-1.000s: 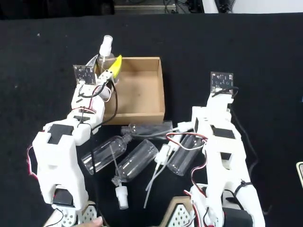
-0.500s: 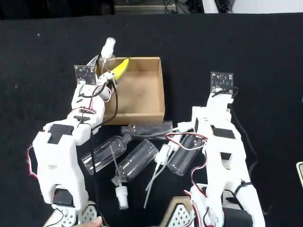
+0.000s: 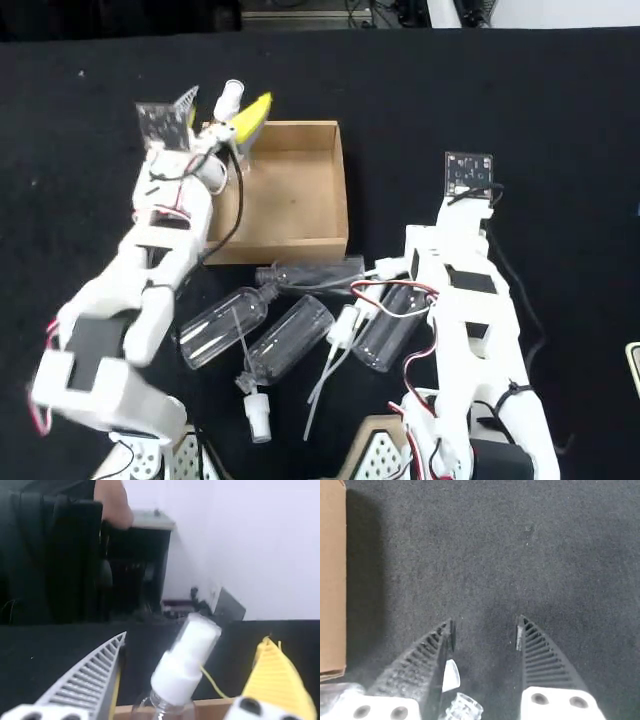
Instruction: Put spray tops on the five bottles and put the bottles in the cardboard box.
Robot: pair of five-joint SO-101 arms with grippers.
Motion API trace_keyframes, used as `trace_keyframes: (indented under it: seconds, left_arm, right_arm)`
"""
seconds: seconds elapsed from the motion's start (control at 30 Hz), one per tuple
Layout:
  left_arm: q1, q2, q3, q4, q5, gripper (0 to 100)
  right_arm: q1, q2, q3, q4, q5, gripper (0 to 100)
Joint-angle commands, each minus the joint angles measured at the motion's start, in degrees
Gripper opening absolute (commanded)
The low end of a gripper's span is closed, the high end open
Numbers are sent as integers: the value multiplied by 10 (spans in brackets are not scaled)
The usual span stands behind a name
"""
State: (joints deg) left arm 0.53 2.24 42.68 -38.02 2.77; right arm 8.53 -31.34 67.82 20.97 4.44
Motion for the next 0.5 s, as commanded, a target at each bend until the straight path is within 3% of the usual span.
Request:
trace_keyframes:
  seconds: [0.0, 0.23, 0.47]
  left_arm:
    - [-23, -171, -8, 216, 46, 363]
    - [-29, -368, -16, 571, 66, 363]
    - [-32, -522, -10, 854, 61, 363]
  right_arm:
    - [9, -24, 0, -36, -1, 173]
    - [7, -24, 7, -42, -1, 173]
    - [7, -24, 8, -42, -1, 173]
